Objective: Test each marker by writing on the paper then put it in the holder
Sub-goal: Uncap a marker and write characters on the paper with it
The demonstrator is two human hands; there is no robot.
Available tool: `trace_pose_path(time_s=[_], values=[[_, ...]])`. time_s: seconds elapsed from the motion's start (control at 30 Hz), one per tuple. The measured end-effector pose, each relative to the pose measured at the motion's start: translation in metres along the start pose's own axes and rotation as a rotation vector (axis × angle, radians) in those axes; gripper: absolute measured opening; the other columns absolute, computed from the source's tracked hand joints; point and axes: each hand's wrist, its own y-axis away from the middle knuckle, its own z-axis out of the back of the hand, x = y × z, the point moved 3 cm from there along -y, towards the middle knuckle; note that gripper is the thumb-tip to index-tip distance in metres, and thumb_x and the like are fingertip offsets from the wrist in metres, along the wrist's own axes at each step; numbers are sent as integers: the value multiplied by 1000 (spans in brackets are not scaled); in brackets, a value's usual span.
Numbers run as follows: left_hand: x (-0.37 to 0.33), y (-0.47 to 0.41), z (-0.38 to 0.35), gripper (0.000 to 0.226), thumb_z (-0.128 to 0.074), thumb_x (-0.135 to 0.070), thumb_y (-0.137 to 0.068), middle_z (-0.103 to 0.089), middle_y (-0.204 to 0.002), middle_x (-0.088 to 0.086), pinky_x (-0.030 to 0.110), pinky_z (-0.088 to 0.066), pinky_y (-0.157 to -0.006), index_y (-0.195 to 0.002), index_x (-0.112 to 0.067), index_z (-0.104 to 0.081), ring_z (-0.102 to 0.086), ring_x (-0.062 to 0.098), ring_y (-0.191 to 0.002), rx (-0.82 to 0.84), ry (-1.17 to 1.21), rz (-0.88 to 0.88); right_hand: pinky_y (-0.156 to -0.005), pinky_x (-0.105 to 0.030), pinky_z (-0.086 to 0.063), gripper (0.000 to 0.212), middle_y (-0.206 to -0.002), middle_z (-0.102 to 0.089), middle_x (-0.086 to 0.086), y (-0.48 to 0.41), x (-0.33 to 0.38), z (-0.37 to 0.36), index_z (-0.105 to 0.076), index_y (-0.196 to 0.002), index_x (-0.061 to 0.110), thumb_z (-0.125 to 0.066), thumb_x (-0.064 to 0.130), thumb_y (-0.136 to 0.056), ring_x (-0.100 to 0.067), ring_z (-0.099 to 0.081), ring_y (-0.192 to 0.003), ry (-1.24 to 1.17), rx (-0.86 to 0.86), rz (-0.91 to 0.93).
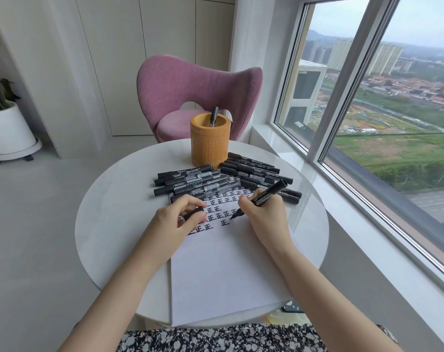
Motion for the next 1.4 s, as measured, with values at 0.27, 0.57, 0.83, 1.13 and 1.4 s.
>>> trace_pose_path(time_s=[0.27, 0.57, 0.83, 1.13, 1.4], values=[[-1, 1, 0, 11, -63, -17, -88, -73, -82, -10, 40, -54, -80, -92, -27, -61, -67, 21, -75, 5, 27, -3, -49, -27, -16, 35, -55, -27, -2, 0, 0, 1, -32, -58, 12, -59, 9, -81, -11, -20, -54, 6, -23, -22], [-2, 0, 0, 10, -62, -16, -88, -73, -83, -10, 41, -54, -81, -93, -25, -61, -68, 19, -75, 0, 28, 4, -47, -26, -17, 35, -52, -26, 3, 0, -1, 0, -33, -59, 13, -59, 10, -81, -10, -21, -53, -4, 2, -30], [-2, 1, 0, 10, -62, -16, -88, -73, -84, -9, 38, -54, -80, -93, -25, -61, -68, 18, -77, 6, 29, 4, -45, -24, -14, 36, -49, -22, 9, 2, 1, 1, -29, -58, 15, -59, 8, -77, -9, -18, -51, -5, 15, -34], [-1, 1, 0, 12, -62, -15, -88, -73, -83, -10, 31, -54, -77, -92, -26, -61, -67, 15, -72, 3, 33, 10, -45, -24, -14, 29, -52, -23, 5, 1, 1, 2, -35, -60, 11, -59, 7, -77, -11, -20, -54, -23, 9, -48], [0, 0, 0, 13, -62, -16, -88, -73, -83, -10, 33, -55, -79, -92, -28, -61, -67, 17, -75, 4, 29, 8, -49, -28, -15, 32, -54, -25, 1, 2, 2, 1, -33, -58, 12, -58, 8, -79, -10, -20, -54, -4, -1, -19]])
